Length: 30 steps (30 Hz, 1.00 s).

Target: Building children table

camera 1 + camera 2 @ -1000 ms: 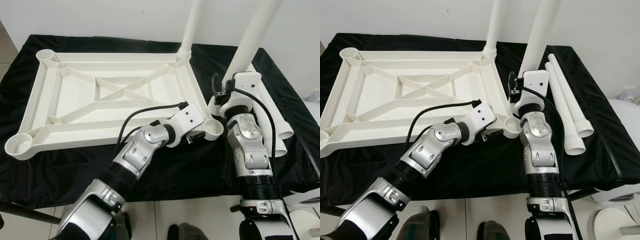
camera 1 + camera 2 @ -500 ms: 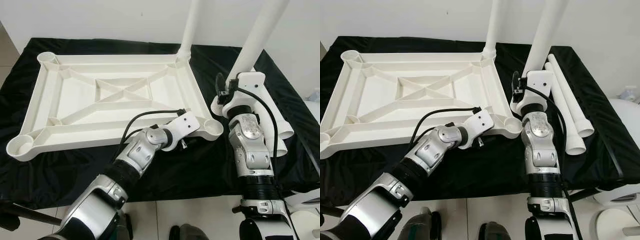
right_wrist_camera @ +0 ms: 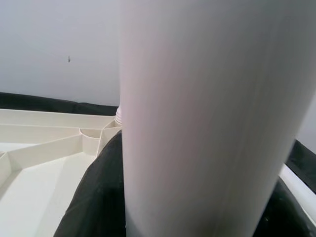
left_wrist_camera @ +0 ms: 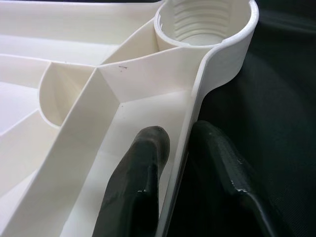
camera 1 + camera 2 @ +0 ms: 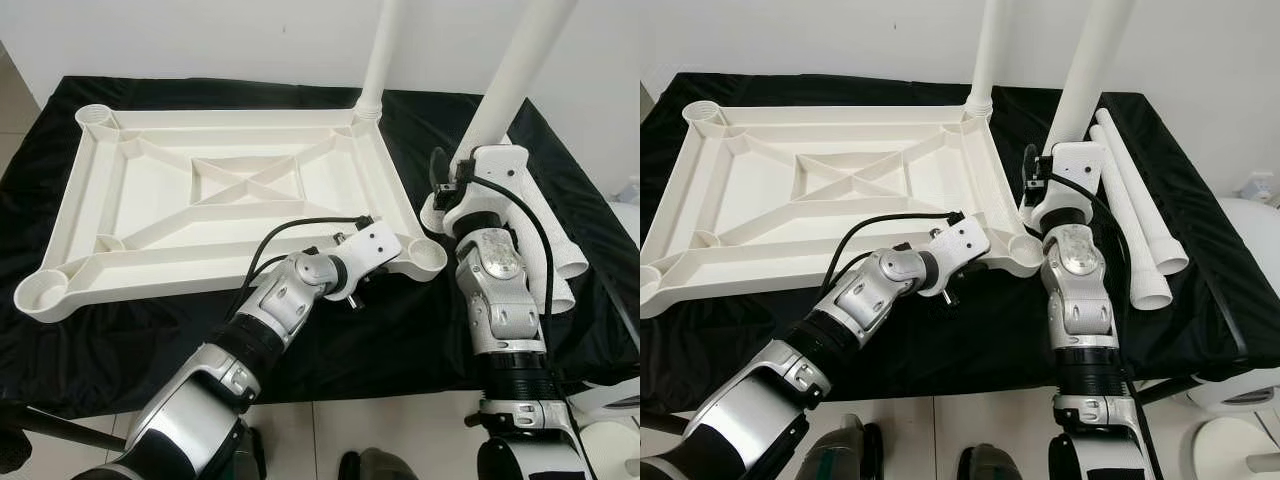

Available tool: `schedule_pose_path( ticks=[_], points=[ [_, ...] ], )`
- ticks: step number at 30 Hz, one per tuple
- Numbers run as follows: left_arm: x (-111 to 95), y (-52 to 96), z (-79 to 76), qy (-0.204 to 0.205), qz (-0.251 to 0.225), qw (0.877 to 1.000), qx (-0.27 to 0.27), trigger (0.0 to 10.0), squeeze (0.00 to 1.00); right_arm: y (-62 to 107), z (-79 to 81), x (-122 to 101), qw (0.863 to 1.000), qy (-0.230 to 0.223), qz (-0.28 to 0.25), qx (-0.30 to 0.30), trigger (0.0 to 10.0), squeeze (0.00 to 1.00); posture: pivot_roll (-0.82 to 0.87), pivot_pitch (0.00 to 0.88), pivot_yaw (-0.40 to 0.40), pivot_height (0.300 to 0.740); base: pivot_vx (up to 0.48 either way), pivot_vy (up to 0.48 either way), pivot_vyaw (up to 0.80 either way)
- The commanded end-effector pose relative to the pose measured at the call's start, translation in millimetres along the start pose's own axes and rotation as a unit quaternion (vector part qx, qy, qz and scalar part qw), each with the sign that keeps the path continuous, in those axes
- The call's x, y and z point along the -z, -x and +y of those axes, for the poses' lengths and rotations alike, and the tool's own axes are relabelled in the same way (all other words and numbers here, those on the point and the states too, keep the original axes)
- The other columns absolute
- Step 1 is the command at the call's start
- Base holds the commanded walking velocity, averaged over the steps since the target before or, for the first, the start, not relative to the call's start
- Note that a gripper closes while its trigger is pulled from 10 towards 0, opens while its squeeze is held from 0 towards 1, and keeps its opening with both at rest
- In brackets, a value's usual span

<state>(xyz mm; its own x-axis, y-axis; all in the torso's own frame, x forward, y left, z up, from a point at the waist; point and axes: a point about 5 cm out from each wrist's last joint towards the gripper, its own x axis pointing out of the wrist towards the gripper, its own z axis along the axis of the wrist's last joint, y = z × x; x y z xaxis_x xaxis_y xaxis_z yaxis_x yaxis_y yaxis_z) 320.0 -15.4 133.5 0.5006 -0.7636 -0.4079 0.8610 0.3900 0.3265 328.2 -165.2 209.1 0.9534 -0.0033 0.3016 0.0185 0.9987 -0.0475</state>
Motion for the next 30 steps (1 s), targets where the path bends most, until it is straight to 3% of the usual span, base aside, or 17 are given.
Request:
schedule_pose_path(
  ticks=[1,4,5,8,9,14,15,16,30],
  points=[
    [-3,1.1,1.7,-0.021,-0.006,1.0,-0.005,0.0,0.0,2.3,-1.3,-2,1.0,0.005,-0.004,-0.001,10.0,0.0,0.0,0.037,-0.03,0.74,0.0,0.0,0.0],
    [-4,2.0,2.1,-0.019,-0.008,1.0,0.0,0.0,0.0,2.6,-1.4,-1,1.0,0.007,-0.002,-0.005,10.0,0.0,0.0,0.036,-0.031,0.74,0.0,0.0,0.0],
    [-4,1.9,3.3,-0.02,-0.005,1.0,-0.003,10.0,0.0,2.7,-1.6,-1,1.0,0.009,-0.002,-0.007,10.0,0.0,0.01,0.033,-0.034,0.74,0.0,0.0,0.0],
    [-4,2.5,5.2,-0.02,-0.006,1.0,-0.006,10.0,0.0,2.6,-1.8,0,1.0,0.011,0.0,-0.01,10.0,0.0,0.01,0.032,-0.036,0.74,0.0,0.0,0.0],
    [-4,3.5,5.7,-0.019,-0.01,1.0,-0.006,0.0,0.0,2.7,-1.2,2,1.0,0.011,0.003,-0.014,10.0,0.0,0.01,0.03,-0.035,0.74,0.0,0.0,0.0],
    [-4,4.2,5.2,-0.021,-0.011,1.0,-0.004,0.0,0.0,2.8,0.1,3,1.0,0.009,0.006,-0.017,10.0,0.0,0.01,0.028,-0.035,0.74,0.0,0.0,0.0],
    [-4,4.3,4.8,-0.025,-0.008,1.0,-0.003,9.2,0.0,2.9,0.7,4,1.0,0.007,0.008,-0.019,10.0,0.0,0.01,0.028,-0.034,0.74,0.0,0.0,0.0],
    [-4,4.3,4.5,-0.027,-0.005,1.0,-0.002,10.0,0.0,3.1,1.3,4,1.0,0.002,0.01,-0.022,10.0,0.0,0.01,0.029,-0.035,0.74,0.0,0.0,0.0],
    [0,10.7,13.3,-0.038,0.005,0.999,-0.005,10.0,0.0,16.1,-8.4,8,0.999,-0.025,0.032,-0.034,10.0,0.0,-0.01,0.049,-0.024,0.74,0.0,0.0,0.0]
  ],
)
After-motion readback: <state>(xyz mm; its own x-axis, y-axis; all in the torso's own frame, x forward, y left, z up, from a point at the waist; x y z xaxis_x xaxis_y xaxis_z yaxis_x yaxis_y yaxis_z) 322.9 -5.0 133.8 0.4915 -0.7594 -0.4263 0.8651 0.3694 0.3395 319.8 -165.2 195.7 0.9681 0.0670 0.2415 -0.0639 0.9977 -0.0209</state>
